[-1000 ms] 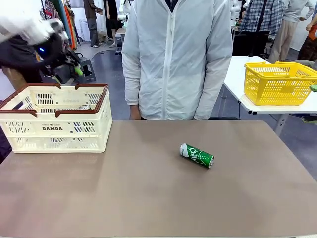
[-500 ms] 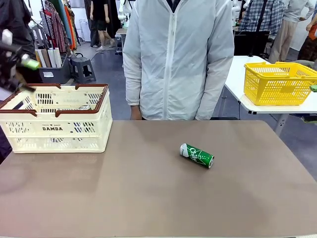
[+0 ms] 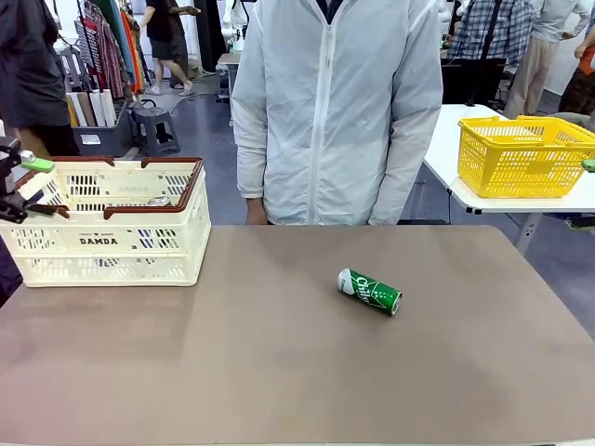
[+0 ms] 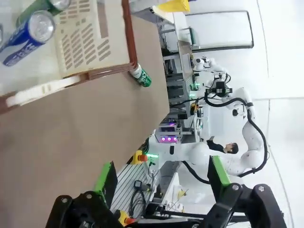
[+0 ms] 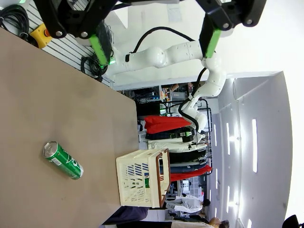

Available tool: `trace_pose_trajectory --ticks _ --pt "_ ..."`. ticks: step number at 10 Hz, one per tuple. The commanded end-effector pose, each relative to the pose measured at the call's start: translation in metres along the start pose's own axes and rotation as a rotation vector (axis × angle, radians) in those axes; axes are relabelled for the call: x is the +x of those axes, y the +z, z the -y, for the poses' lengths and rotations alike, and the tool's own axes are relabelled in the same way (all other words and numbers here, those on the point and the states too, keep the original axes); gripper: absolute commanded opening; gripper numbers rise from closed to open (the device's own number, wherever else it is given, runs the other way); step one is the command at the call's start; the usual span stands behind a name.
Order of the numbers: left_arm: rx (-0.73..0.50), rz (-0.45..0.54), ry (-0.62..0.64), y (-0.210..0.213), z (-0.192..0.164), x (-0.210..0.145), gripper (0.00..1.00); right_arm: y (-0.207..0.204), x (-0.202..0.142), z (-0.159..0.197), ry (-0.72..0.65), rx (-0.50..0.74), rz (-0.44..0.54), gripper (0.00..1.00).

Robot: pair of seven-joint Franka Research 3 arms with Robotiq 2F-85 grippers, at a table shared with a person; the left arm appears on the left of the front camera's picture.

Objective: Place the drinks into the Shopping basket.
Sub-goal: Pick up one drink and place it into the Shopping basket.

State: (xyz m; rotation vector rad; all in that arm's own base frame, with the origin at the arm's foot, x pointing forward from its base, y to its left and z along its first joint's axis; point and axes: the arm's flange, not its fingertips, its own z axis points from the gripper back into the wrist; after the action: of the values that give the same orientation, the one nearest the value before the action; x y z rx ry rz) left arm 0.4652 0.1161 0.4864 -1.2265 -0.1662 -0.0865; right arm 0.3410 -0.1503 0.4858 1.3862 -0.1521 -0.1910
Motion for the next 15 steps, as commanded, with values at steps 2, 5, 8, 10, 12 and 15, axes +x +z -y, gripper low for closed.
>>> trace_pose_trajectory --ticks 2,5,8,10,12,15 --pt "0.028 -0.017 -0.002 0.000 0.012 0.004 1.00 0.002 -0.001 -0.004 -0.015 -0.005 -0.008 1.00" --pt "0.028 -0.017 -0.002 0.000 0.012 0.004 1.00 0.002 -0.001 -0.004 -0.015 -0.005 -0.008 1.00" --pt "0.028 -0.017 -0.002 0.000 0.012 0.004 1.00 0.002 -0.001 -0.004 -0.015 -0.005 -0.008 1.00" --pt "0.028 -0.017 -0.002 0.000 0.012 0.004 1.00 0.002 -0.001 -0.004 -0.015 -0.005 -0.008 1.00" --pt "0.015 -0.011 -0.006 -0.001 0.011 0.007 1.00 0.002 -0.001 -0.004 -0.015 -0.005 -0.008 1.00" --pt "0.416 -0.040 -0.267 -0.081 0.162 0.035 1.00 0.002 -0.001 -0.004 -0.015 -0.005 -0.008 1.00"
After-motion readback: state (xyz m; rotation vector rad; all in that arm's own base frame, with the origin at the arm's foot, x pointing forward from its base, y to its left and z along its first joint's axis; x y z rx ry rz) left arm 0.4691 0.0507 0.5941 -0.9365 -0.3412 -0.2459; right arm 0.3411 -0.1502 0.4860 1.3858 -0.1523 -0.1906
